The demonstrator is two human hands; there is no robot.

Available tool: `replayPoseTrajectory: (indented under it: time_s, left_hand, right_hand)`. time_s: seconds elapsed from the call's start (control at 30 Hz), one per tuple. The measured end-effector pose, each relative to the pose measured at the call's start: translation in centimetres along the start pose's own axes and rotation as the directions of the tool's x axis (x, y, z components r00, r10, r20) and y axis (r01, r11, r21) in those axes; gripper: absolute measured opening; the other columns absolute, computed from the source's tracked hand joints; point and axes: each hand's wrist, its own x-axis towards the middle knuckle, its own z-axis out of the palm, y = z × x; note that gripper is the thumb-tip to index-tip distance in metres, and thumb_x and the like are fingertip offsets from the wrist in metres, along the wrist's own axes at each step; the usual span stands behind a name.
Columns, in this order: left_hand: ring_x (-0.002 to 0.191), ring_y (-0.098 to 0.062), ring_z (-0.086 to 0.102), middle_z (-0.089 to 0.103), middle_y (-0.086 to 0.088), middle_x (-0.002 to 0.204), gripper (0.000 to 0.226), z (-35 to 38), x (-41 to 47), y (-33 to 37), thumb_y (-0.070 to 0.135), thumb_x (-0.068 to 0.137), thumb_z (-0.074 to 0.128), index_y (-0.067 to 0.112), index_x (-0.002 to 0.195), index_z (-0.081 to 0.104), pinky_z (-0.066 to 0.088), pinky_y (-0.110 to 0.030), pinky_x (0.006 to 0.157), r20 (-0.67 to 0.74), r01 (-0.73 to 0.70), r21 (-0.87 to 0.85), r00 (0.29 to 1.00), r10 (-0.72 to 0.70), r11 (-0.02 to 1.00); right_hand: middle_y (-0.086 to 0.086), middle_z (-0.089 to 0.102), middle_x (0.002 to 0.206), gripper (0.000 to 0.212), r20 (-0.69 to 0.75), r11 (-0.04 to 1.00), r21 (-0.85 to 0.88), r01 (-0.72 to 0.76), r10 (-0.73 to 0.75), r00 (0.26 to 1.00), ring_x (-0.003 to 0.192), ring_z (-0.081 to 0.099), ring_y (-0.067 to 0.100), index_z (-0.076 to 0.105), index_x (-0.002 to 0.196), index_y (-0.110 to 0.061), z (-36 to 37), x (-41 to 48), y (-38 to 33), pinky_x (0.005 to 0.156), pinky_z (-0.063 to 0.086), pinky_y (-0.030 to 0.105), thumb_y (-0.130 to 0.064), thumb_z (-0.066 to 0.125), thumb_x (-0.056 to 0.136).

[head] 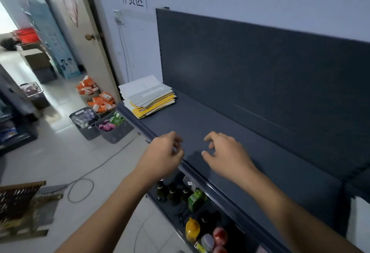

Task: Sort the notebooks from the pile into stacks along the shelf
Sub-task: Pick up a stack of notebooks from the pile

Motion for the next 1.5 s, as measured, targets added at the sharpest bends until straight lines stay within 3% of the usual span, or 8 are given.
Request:
replayPoseTrajectory:
  time_s: [0.07,0.33,0.5,0.67,0.83,1.1,1.23,1.5]
  left_hand:
    - [0.086,-0.004,0.061,0.063,0.011,0.096,0.023,-1.0,1.7,-2.0,0.030,0.094,0.059,0.023,0.116,0.062,0.051,-0.023,0.076,-0.005,0.005,0.015,1.000,-0.005,1.000]
    - [0.086,-0.002,0.063,0.066,0.012,0.097,0.022,-4.7,7.1,-10.0,0.028,0.096,0.057,0.024,0.117,0.063,0.057,-0.030,0.079,-0.055,0.058,-0.007,0.997,-0.058,0.998]
    - [0.082,0.000,0.062,0.065,0.012,0.098,0.020,-6.5,8.5,-14.2,0.028,0.096,0.058,0.025,0.114,0.064,0.053,-0.021,0.073,-0.055,0.080,-0.023,0.995,-0.081,0.997]
    - [0.083,-0.002,0.062,0.064,0.013,0.097,0.018,-9.0,11.3,-18.6,0.026,0.095,0.057,0.026,0.111,0.064,0.054,-0.026,0.074,-0.043,0.070,-0.034,0.997,-0.071,0.997]
    - [0.085,-0.003,0.062,0.065,0.010,0.098,0.019,-11.2,14.2,-23.4,0.025,0.095,0.057,0.025,0.113,0.064,0.054,-0.028,0.079,0.014,0.012,-0.053,1.000,-0.011,0.999]
    - [0.079,-0.005,0.064,0.067,0.010,0.095,0.014,-13.2,18.7,-29.2,0.029,0.095,0.058,0.027,0.107,0.063,0.055,-0.033,0.079,0.083,-0.128,-0.057,0.988,0.132,0.990]
    - [0.076,-0.005,0.063,0.067,0.012,0.098,0.014,-13.1,21.4,-29.4,0.029,0.095,0.057,0.027,0.108,0.063,0.054,-0.033,0.079,0.148,-0.190,-0.092,0.968,0.202,0.978]
    - [0.079,-0.004,0.062,0.066,0.016,0.095,0.015,-12.3,29.5,-29.6,0.032,0.095,0.056,0.029,0.108,0.063,0.052,-0.029,0.077,0.182,-0.284,-0.097,0.937,0.297,0.954]
  right_hand:
    - [-0.010,0.061,0.115,0.034,0.005,1.000,0.006,0.012,-0.012,1.000,0.095,0.064,0.022,0.054,0.123,-0.030,0.8,2.6,-1.2,0.086,0.053,0.038,-0.041,0.061,0.092]
    - [-0.013,0.063,0.106,0.032,0.047,1.000,0.017,0.014,-0.014,0.999,0.094,0.063,0.016,0.056,0.122,-0.031,3.8,11.9,-5.5,0.084,0.052,0.035,-0.042,0.062,0.092]
    - [-0.015,0.060,0.102,0.033,0.069,0.999,0.022,0.025,-0.026,0.997,0.090,0.062,0.013,0.056,0.124,-0.031,5.1,15.4,-8.6,0.083,0.054,0.036,-0.042,0.061,0.093]
    - [-0.016,0.060,0.099,0.029,0.049,1.000,0.029,-0.005,0.004,0.999,0.091,0.062,0.011,0.056,0.121,-0.032,6.4,18.6,-11.7,0.085,0.054,0.036,-0.042,0.060,0.094]
    - [-0.015,0.061,0.103,0.029,0.058,0.994,0.007,-0.106,0.105,0.993,0.094,0.063,0.014,0.056,0.122,-0.032,8.2,21.4,-15.8,0.087,0.055,0.037,-0.042,0.060,0.095]
    - [-0.011,0.065,0.088,0.026,-0.062,0.975,0.082,-0.207,0.213,0.975,0.087,0.062,0.015,0.058,0.116,-0.029,11.6,23.6,-21.4,0.076,0.056,0.040,-0.035,0.060,0.091]
    - [-0.013,0.067,0.093,0.025,-0.080,0.942,0.092,-0.323,0.330,0.941,0.089,0.063,0.016,0.057,0.115,-0.032,11.9,25.0,-21.6,0.079,0.056,0.040,-0.035,0.057,0.090]
    - [-0.013,0.064,0.098,0.029,-0.140,0.911,0.107,-0.398,0.410,0.901,0.091,0.063,0.015,0.058,0.119,-0.030,11.8,30.1,-19.7,0.077,0.053,0.035,-0.039,0.061,0.092]
